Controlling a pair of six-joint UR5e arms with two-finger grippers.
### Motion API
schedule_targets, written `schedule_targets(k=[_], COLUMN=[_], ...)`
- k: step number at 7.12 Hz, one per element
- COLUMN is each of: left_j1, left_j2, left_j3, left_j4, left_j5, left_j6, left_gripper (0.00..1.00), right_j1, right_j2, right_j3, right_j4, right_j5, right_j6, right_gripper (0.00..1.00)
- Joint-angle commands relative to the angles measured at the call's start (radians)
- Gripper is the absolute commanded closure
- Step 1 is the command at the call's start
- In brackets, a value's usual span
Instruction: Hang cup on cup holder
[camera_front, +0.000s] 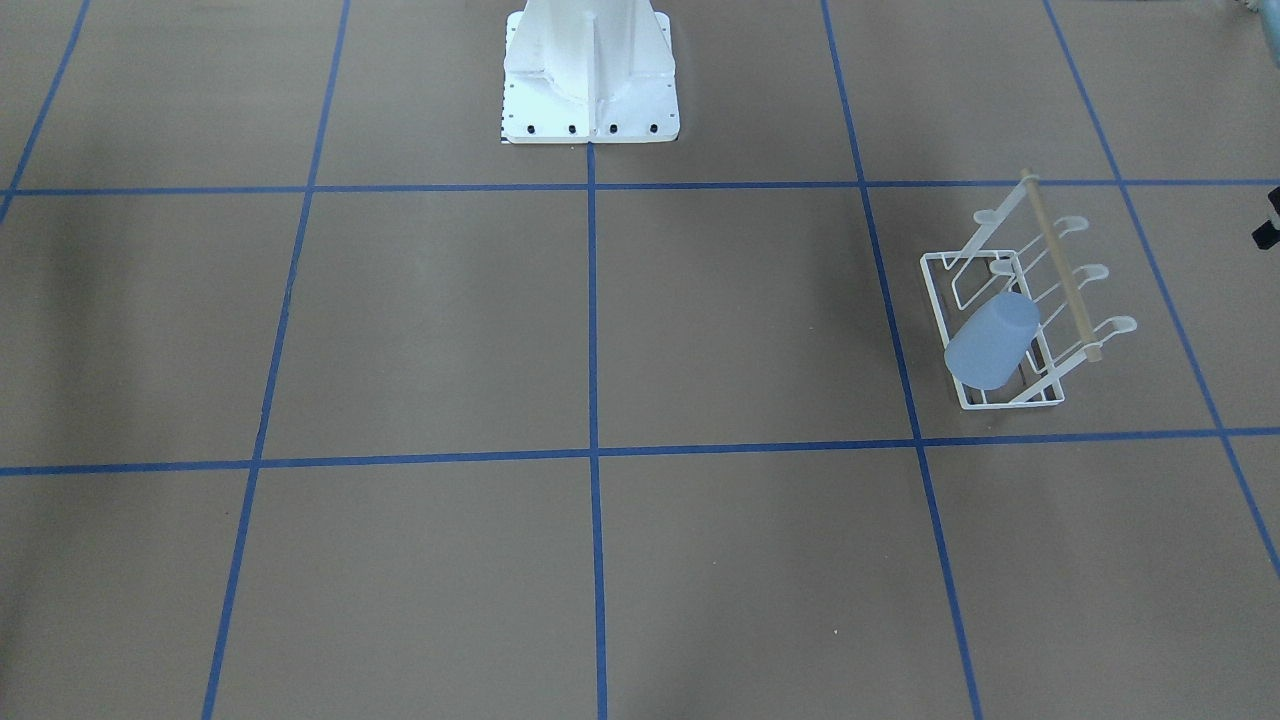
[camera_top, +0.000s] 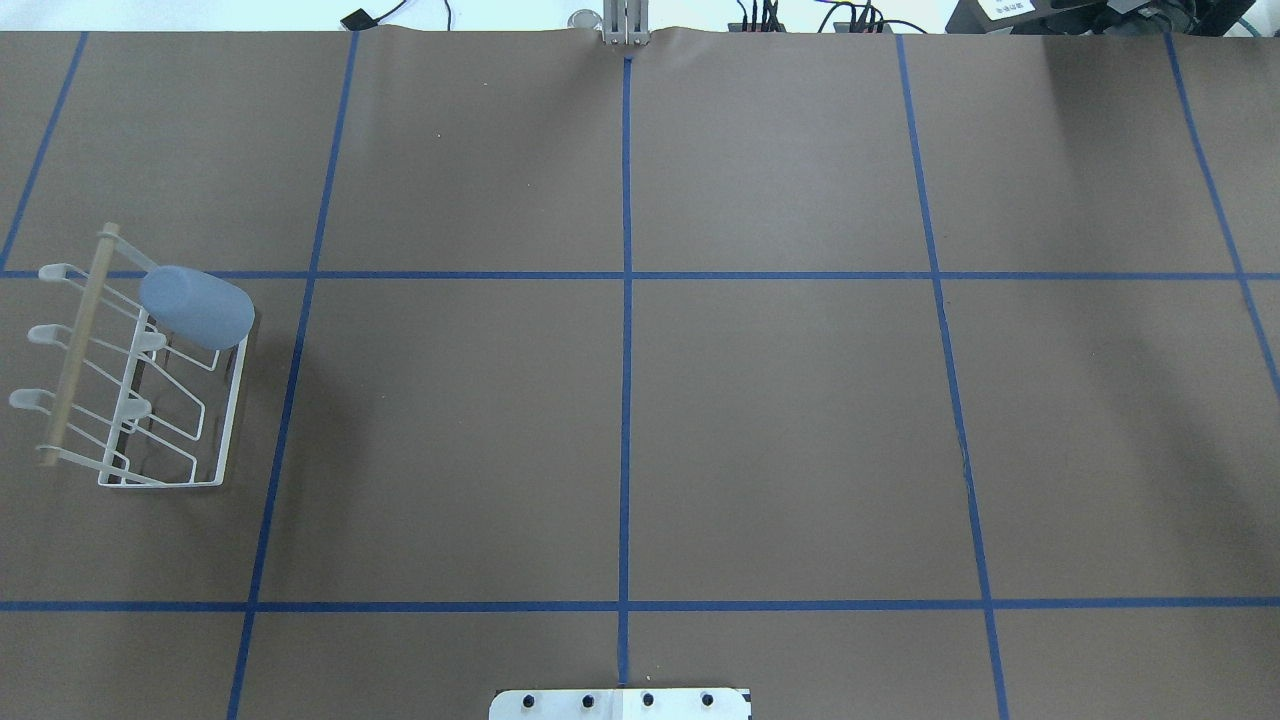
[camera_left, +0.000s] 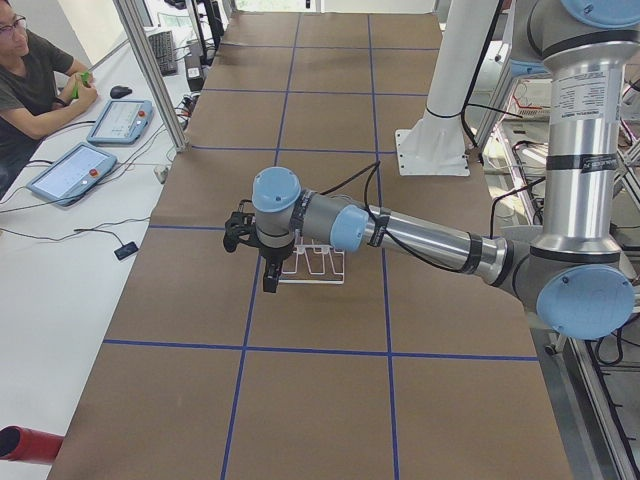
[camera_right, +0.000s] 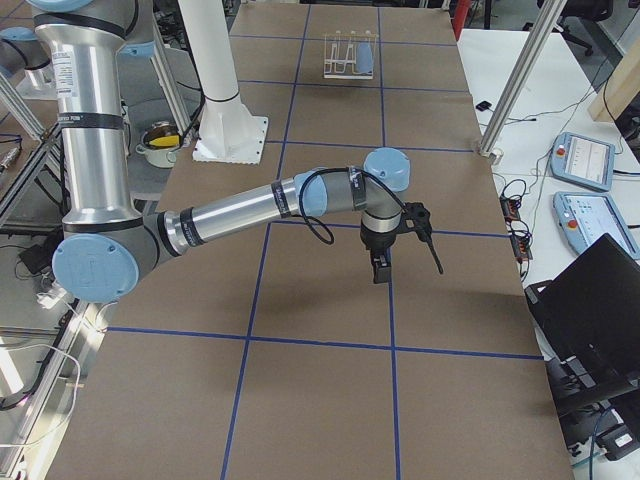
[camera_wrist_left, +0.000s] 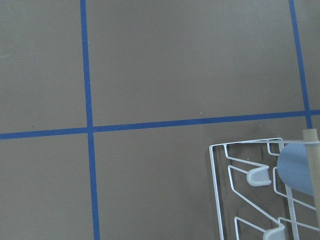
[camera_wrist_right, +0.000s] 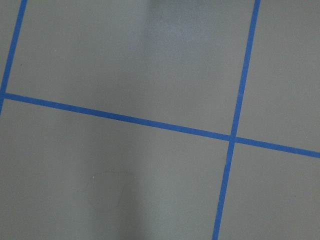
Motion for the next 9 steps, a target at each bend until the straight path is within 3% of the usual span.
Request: schedule_targets(k=[1, 4, 9], left_j1=[0.003, 0.006, 0.007], left_j2=[0.005, -0.032, -0.026], left_j3=[-0.009, -0.024, -0.023], left_j4=[-0.006, 0.092, 0.086], left_j5=[0.024, 0.028, 0.026], left_j6=[-0.001, -0.001, 0.007], left_gripper=[0.02, 0.02, 0.02], right_j1=[-0.001, -0.001, -0.001], right_j2=[-0.009, -0.035, -0.03], right_j3=[-0.001, 0.002, 0.001], right_j4=[-0.012, 0.0, 0.0], right_j5=[0.001, 0.003, 0.0], right_j6=[0.001, 0.007, 0.013], right_gripper=[0.0, 0.0, 0.0])
